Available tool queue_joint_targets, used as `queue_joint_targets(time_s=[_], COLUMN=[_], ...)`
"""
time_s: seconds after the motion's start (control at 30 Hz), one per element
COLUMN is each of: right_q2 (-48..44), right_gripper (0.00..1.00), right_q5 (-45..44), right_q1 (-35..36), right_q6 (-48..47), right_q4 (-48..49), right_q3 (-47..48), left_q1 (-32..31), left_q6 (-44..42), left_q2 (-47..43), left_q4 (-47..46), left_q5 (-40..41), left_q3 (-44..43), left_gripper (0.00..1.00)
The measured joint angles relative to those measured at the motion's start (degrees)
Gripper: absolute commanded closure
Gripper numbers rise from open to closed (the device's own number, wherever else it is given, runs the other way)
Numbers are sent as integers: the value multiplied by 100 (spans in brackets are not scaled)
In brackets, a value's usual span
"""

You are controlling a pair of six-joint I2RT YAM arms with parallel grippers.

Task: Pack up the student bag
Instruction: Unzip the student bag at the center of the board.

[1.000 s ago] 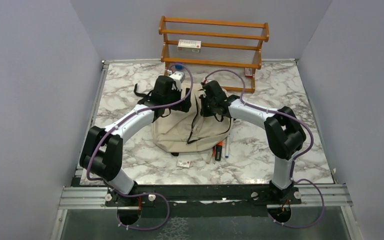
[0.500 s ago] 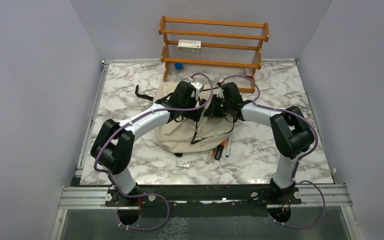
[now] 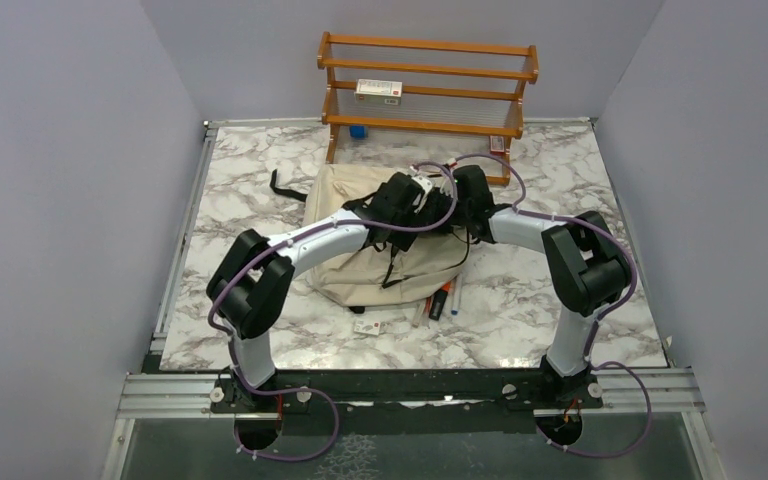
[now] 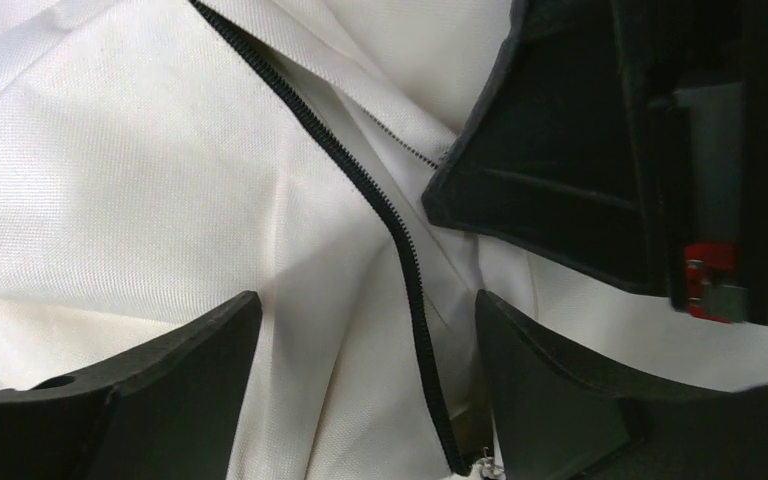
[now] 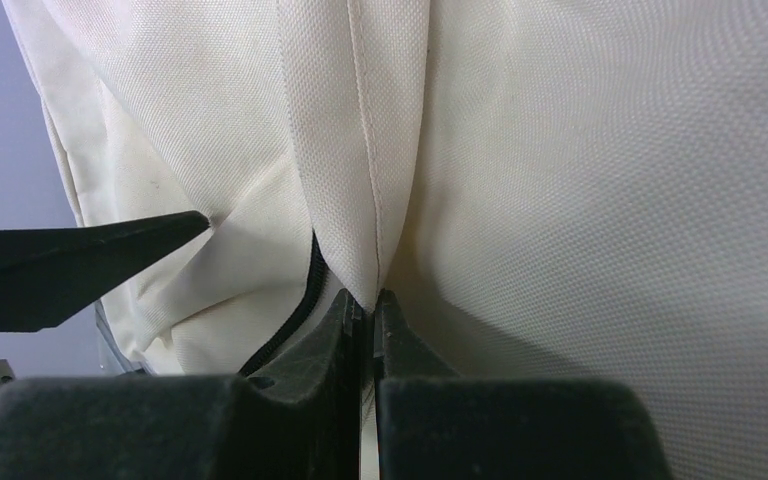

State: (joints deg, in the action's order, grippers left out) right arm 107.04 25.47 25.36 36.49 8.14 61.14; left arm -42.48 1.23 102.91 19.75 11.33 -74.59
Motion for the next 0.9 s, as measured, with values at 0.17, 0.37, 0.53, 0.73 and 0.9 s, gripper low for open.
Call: queue_joint_targets(time_s=[0.17,0.37,0.53,0.73,0.9], right_q2=[0,0,0,0,-2], right_gripper=[99,99,99,99,99], right_q5=[81,133,181,225,273], right_q1=[-37,-37,-63,-66,-70], right_q6=[61,125,122,122,87], right_q4=[151,299,310,389,409], right_q3=[-94,-177,-177,-234,-236], left_q1=[-177,-267,-302,-291,-291], left_q6=[-212,-323,-376,-459,-533], left_q2=[238,372,393,398,391], left_q4=[175,256,291,400,468], left_q5=[601,1126,1394,1759,1956], left_q3=[-76,-190,-284,-358,-374], left_gripper=[36,48,68,96,99])
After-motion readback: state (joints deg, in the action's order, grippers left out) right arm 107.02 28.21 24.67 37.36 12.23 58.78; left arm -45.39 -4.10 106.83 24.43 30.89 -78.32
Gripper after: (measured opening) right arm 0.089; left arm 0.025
